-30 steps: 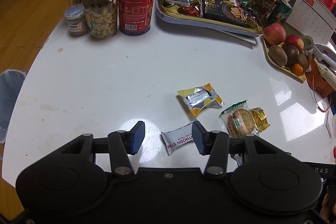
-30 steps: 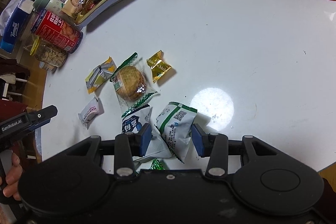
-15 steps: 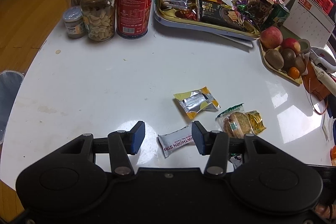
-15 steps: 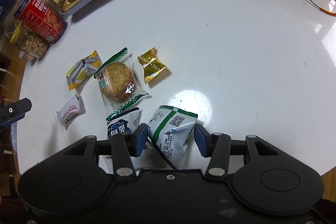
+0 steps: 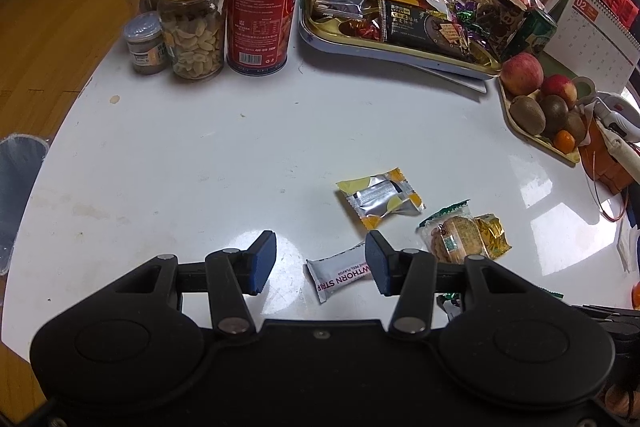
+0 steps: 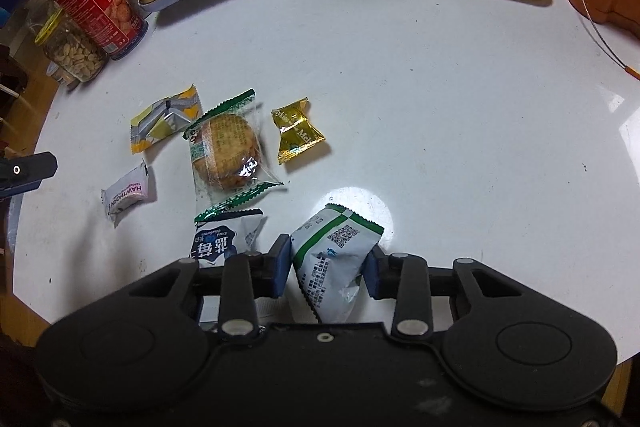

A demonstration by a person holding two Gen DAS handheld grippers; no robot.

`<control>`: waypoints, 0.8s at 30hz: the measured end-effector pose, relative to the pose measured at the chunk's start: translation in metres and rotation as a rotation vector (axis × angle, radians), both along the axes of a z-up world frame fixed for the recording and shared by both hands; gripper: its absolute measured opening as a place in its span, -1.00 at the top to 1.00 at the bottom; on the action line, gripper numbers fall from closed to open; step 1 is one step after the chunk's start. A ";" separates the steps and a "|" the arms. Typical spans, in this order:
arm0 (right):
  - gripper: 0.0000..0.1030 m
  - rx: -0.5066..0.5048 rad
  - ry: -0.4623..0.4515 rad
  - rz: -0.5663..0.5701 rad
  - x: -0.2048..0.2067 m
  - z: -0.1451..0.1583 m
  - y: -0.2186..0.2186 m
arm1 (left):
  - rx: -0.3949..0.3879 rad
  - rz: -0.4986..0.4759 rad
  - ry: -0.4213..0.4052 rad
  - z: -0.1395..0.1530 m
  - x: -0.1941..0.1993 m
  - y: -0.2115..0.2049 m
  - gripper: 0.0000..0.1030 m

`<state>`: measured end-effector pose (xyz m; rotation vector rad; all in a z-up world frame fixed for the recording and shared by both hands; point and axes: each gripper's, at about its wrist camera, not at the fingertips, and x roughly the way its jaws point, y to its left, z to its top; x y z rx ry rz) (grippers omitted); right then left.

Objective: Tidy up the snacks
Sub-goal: 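Close the right gripper on the white-green packet while the left grasps the Hawthorn Strip bar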

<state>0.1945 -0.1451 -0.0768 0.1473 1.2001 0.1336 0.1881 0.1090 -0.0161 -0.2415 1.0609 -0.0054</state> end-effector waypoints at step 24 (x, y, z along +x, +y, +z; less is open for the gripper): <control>0.27 0.234 -0.034 -0.167 -0.018 0.030 -0.095 | 0.237 -0.767 0.042 -0.046 0.027 -0.051 -0.11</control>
